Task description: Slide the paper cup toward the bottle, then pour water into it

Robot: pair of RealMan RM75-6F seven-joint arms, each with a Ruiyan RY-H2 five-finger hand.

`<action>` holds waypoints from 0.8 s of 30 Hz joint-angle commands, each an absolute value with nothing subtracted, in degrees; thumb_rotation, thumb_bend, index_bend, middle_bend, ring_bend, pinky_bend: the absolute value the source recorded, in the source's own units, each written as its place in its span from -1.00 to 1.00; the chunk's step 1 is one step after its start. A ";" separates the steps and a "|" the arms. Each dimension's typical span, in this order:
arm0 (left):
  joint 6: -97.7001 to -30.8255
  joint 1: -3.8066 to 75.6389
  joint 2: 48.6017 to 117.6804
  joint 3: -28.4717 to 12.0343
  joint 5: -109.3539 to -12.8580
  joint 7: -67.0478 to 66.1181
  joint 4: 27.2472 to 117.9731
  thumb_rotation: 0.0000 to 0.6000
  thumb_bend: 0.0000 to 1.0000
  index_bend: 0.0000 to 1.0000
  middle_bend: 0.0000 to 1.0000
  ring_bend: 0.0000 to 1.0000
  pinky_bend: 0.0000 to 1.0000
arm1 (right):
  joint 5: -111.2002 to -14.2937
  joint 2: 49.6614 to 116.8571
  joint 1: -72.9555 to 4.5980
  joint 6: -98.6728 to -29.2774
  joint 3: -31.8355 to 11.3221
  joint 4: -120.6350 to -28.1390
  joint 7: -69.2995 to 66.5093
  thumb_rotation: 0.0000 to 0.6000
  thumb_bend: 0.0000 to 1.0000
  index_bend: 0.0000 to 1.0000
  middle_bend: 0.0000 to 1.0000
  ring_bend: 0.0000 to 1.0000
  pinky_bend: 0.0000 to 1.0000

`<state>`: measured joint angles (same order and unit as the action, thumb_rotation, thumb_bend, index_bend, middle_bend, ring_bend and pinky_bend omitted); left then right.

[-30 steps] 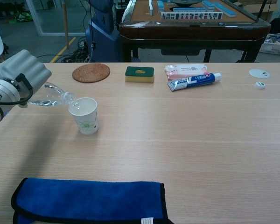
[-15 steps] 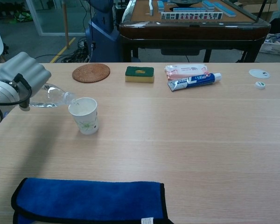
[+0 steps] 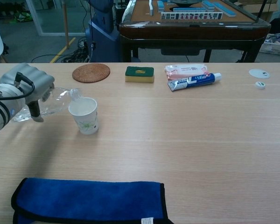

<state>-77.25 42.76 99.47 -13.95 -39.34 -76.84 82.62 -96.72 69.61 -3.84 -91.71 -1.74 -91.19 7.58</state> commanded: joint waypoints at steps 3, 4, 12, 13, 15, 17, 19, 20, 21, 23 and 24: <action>-76.69 41.76 98.46 -14.50 -40.79 -70.44 84.18 1.00 -1.00 0.10 0.17 -0.14 0.00 | -96.72 69.60 -3.85 -91.67 -1.72 -91.18 7.51 1.00 0.04 -0.55 -0.64 -0.92 -0.62; -76.70 41.45 98.18 -14.54 -41.82 -68.33 84.28 1.00 -1.00 0.10 0.17 -0.14 0.00 | -96.69 69.60 -3.87 -91.63 -1.73 -91.18 7.51 1.00 0.04 -0.55 -0.64 -0.92 -0.62; -76.70 39.13 97.27 -15.33 -46.34 -55.39 83.89 1.00 -1.00 0.10 0.17 -0.14 0.00 | -96.48 69.79 -4.00 -91.20 -1.73 -91.07 7.75 1.00 0.04 -0.55 -0.64 -0.92 -0.62; -76.36 38.79 97.06 -15.80 -46.08 -53.70 84.29 1.00 -1.00 0.09 0.16 -0.14 0.00 | -96.42 69.83 -4.03 -91.10 -1.73 -91.03 7.81 1.00 0.04 -0.55 -0.64 -0.92 -0.62; -76.03 38.31 96.76 -16.32 -46.14 -51.25 84.57 1.00 -1.00 0.09 0.16 -0.14 0.00 | -96.38 69.87 -4.08 -90.93 -1.69 -90.98 7.97 1.00 0.04 -0.55 -0.64 -0.92 -0.62; -75.95 37.79 96.64 -16.69 -46.50 -48.65 84.54 1.00 -1.00 0.09 0.16 -0.14 0.00 | -96.36 69.91 -4.13 -90.78 -1.67 -91.01 8.11 1.00 0.04 -0.55 -0.64 -0.92 -0.62; -75.99 37.29 96.66 -17.14 -46.85 -46.07 84.51 1.00 -1.00 0.09 0.16 -0.14 0.00 | -96.38 69.95 -4.15 -90.74 -1.65 -91.02 8.20 1.00 0.04 -0.55 -0.64 -0.92 -0.62; -76.01 37.09 96.69 -17.37 -46.94 -45.03 84.50 1.00 -1.00 0.09 0.16 -0.14 0.00 | -96.39 69.96 -4.15 -90.76 -1.64 -91.03 8.22 1.00 0.04 -0.55 -0.64 -0.92 -0.62; -76.04 36.92 96.72 -17.61 -47.13 -43.92 84.47 1.00 -1.00 0.09 0.16 -0.14 0.00 | -96.38 69.98 -4.14 -90.76 -1.64 -91.03 8.25 1.00 0.04 -0.55 -0.64 -0.92 -0.62; -76.16 36.50 96.90 -18.20 -47.57 -41.30 84.17 1.00 -1.00 0.09 0.16 -0.14 0.00 | -96.34 70.01 -4.14 -90.74 -1.64 -91.02 8.32 1.00 0.04 -0.55 -0.64 -0.92 -0.62; -76.15 36.21 97.02 -18.58 -47.65 -39.69 84.06 1.00 -1.00 0.09 0.16 -0.14 0.00 | -96.34 70.04 -4.14 -90.73 -1.64 -91.01 8.35 1.00 0.04 -0.55 -0.64 -0.92 -0.62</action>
